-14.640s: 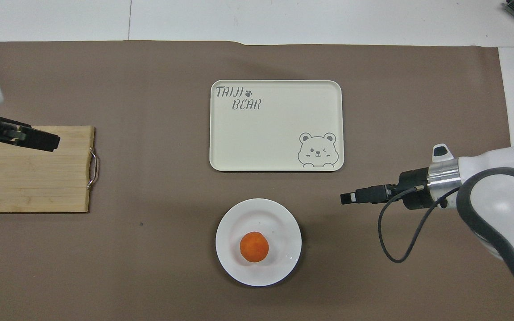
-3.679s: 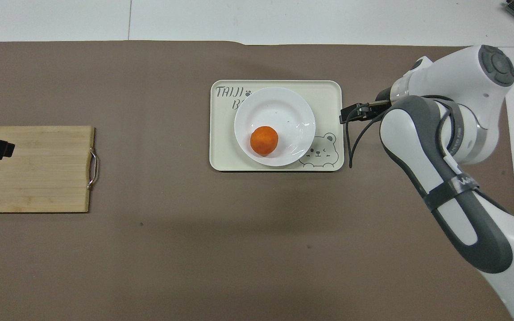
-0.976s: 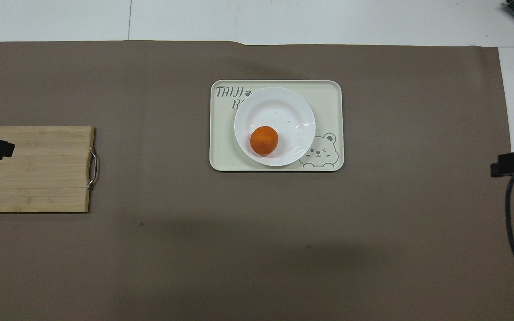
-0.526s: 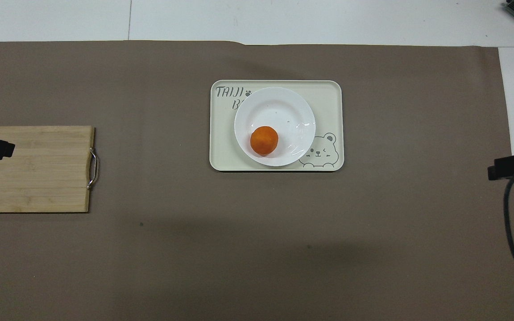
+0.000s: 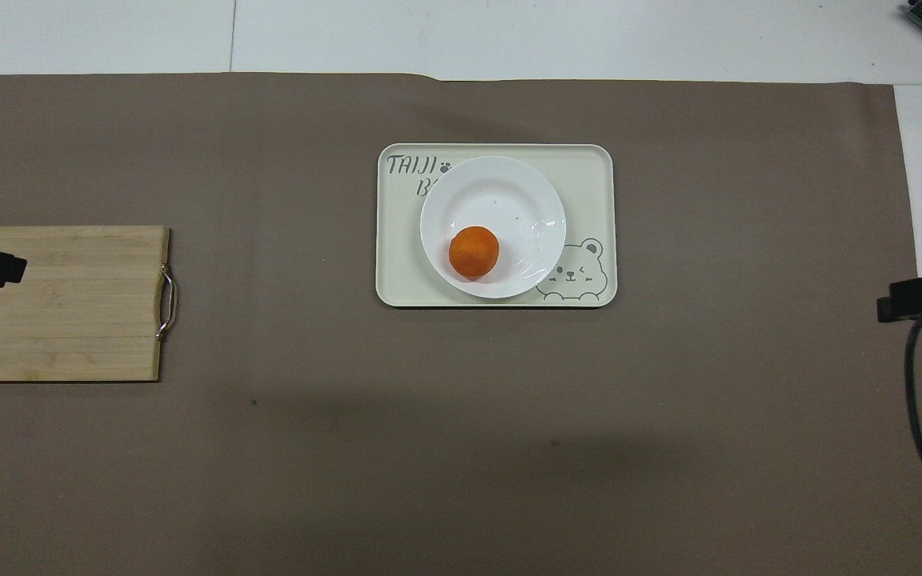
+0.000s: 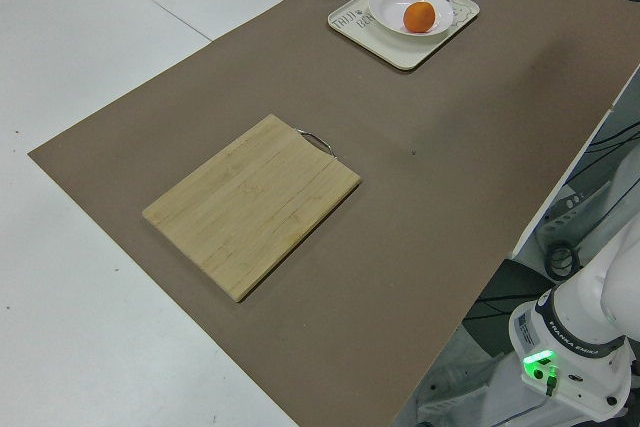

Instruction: Place orange and plate with both arms

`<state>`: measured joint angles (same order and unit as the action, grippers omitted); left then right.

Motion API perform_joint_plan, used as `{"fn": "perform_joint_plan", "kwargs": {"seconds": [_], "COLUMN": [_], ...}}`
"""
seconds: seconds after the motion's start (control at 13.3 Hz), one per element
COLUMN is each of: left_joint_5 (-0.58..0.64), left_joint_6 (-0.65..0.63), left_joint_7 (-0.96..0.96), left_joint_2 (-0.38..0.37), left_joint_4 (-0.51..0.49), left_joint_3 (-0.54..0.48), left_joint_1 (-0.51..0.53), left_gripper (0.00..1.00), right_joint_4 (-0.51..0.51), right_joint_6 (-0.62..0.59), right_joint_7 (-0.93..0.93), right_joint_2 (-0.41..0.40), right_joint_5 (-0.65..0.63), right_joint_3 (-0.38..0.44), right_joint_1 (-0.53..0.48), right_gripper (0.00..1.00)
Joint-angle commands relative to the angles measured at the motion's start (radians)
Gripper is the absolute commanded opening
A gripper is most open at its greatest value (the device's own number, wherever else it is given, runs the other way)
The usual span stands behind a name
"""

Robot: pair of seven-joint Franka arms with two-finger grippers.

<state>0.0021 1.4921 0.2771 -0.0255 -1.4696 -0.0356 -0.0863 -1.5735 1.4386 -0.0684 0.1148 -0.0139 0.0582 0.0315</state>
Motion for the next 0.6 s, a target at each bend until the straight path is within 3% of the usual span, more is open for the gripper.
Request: {"fn": "perform_joint_plan", "kwargs": {"seconds": [0.0, 0.53], "left_joint_5": [0.009, 0.007], "left_joint_6": [-0.07, -0.085], "left_joint_7": [0.01, -0.025], "left_joint_2": [-0.011, -0.021], "left_joint_4": [0.018, 0.006], "left_joint_3": [0.02, 0.016], "left_joint_1": [0.002, 0.013], "left_gripper": [1.0, 1.0], "right_joint_4": [-0.017, -0.019], "right_joint_6": [0.0, 0.0], "right_joint_7": [0.025, 0.022], "right_joint_2": [0.014, 0.014], "right_joint_5": [0.015, 0.011], "right_joint_3": [-0.008, -0.006], "right_joint_1": [-0.015, -0.015], "right_gripper": [1.0, 1.0]}}
